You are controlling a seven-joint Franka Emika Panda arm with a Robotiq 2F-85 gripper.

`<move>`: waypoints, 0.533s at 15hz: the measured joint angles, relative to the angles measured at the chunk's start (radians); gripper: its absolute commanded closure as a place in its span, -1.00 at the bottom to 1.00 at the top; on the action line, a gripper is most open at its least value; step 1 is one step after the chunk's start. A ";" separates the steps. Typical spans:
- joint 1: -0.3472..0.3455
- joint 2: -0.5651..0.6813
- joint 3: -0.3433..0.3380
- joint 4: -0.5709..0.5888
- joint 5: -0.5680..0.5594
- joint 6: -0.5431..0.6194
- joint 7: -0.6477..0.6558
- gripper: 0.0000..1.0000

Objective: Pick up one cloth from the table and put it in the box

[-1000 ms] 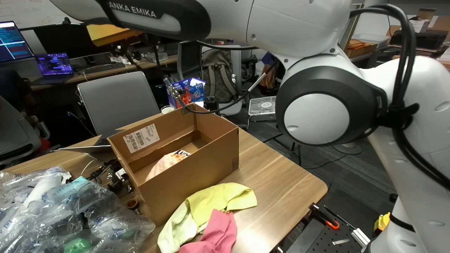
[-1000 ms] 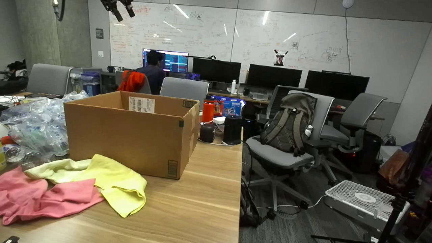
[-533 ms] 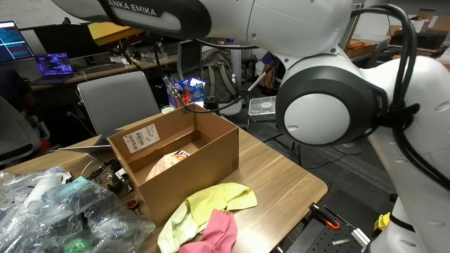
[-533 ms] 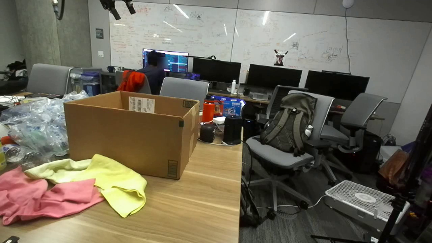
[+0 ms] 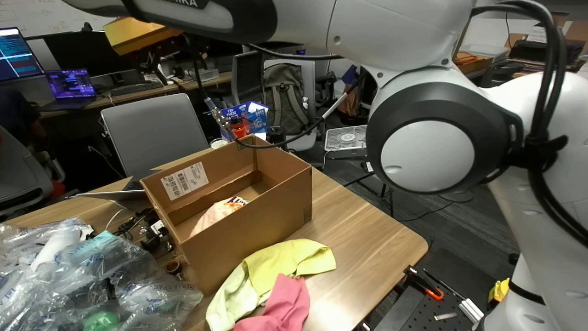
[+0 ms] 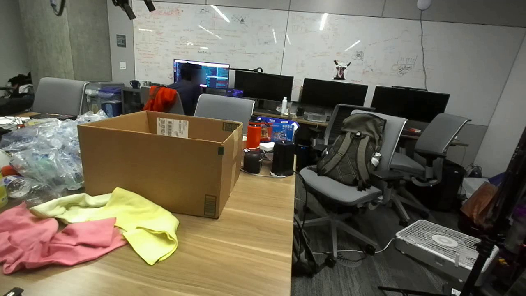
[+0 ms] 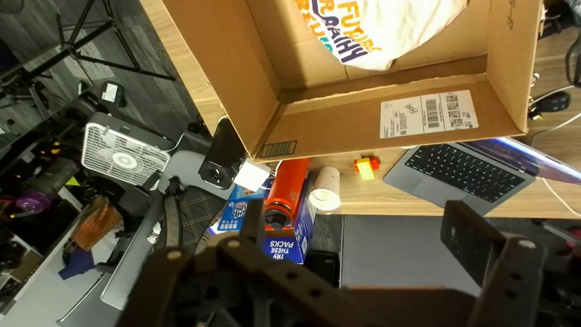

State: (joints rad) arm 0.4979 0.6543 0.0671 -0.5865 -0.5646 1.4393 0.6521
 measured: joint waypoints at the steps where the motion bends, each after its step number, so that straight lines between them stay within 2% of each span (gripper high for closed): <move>1: 0.004 -0.004 0.003 -0.001 0.000 -0.016 -0.005 -1.00; 8: 0.012 -0.054 0.023 -0.037 0.004 -0.110 -0.050 -1.00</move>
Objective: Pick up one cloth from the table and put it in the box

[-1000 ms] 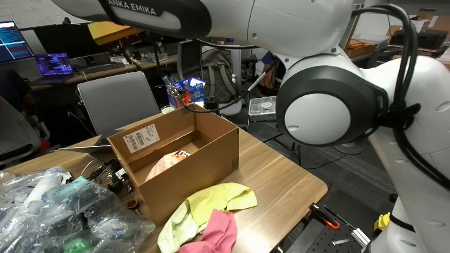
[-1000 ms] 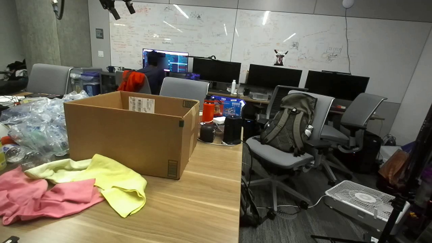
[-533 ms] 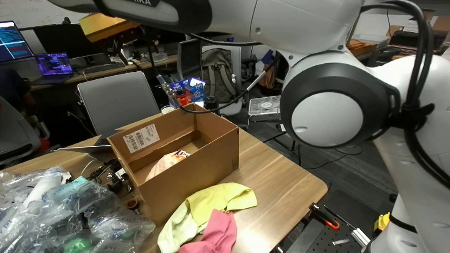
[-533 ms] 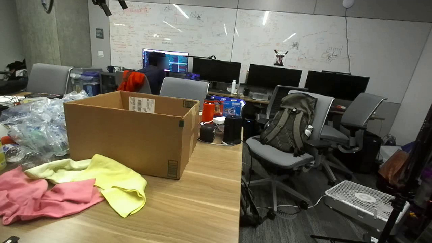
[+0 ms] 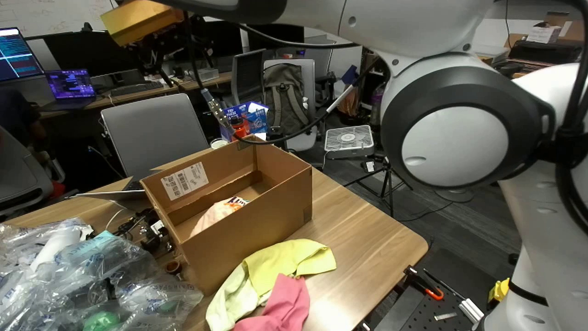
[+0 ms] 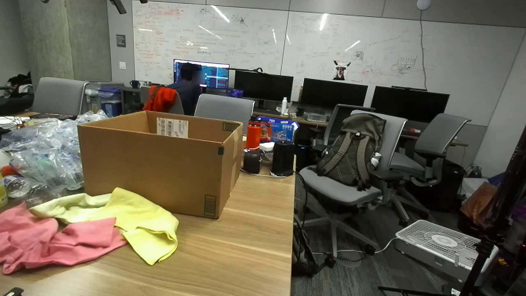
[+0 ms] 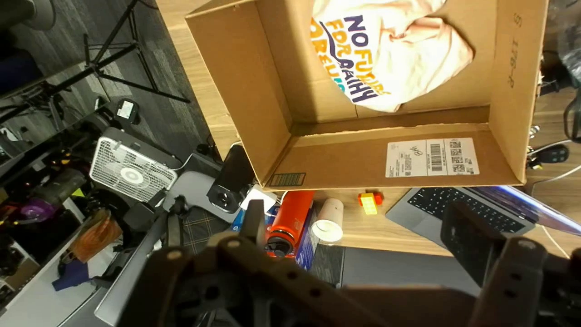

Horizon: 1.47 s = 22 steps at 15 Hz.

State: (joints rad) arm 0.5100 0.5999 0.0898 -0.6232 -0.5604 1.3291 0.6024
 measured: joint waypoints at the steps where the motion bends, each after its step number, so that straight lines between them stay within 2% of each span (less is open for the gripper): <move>1: -0.004 -0.012 0.003 -0.014 0.003 -0.009 -0.010 -1.00; 8: -0.083 -0.141 0.010 -0.213 0.060 -0.019 -0.090 -1.00; 13: -0.141 -0.280 0.011 -0.440 0.095 0.015 -0.149 -1.00; 22: -0.220 -0.492 0.005 -0.841 0.154 0.149 -0.227 -1.00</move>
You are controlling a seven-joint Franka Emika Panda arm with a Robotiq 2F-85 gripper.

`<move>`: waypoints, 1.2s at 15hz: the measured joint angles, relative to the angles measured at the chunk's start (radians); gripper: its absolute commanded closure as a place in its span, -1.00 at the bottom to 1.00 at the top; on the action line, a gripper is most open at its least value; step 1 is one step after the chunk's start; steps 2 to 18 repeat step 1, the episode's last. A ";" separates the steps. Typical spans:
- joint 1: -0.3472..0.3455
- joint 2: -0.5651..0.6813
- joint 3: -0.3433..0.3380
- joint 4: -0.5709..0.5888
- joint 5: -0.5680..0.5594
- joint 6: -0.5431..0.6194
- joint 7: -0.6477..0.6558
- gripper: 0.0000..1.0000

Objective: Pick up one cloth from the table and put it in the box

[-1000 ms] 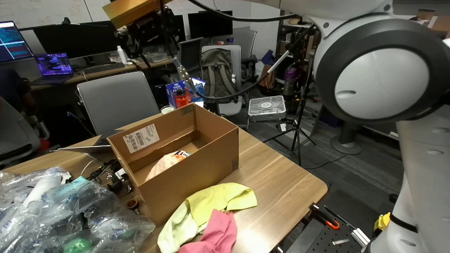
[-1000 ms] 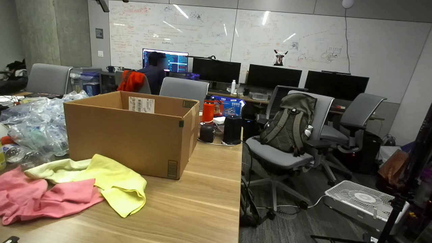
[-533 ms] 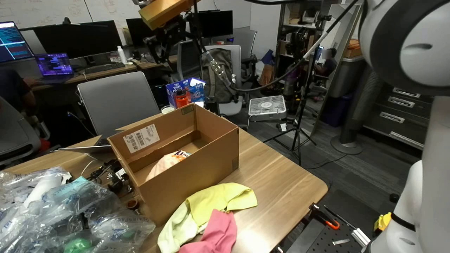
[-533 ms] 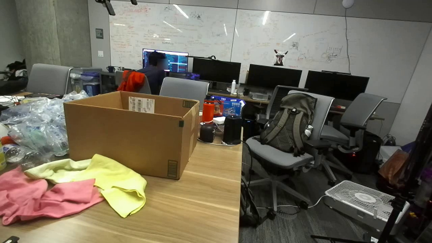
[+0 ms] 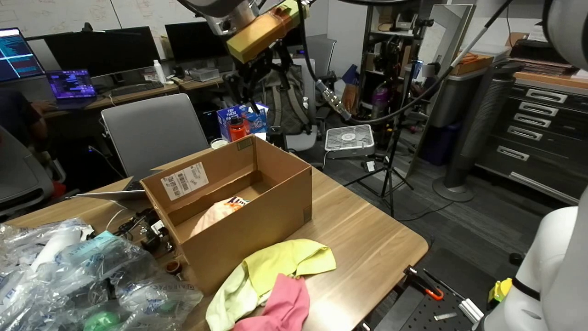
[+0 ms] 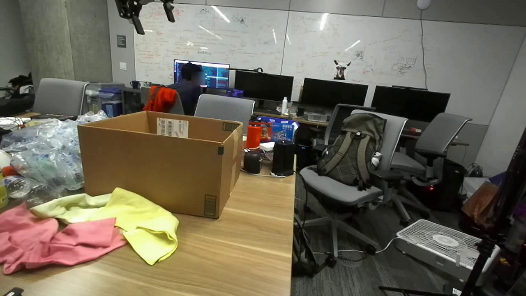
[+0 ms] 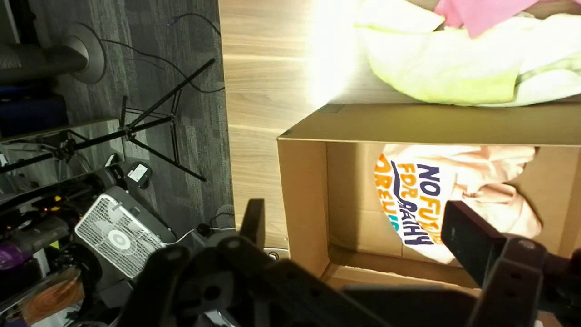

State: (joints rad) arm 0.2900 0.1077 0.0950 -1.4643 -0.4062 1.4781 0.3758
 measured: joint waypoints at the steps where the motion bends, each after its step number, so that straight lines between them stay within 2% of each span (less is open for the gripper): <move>1: -0.002 -0.010 0.000 -0.021 0.000 0.005 -0.002 -1.00; 18: -0.002 -0.010 0.000 -0.021 0.000 0.005 -0.002 -1.00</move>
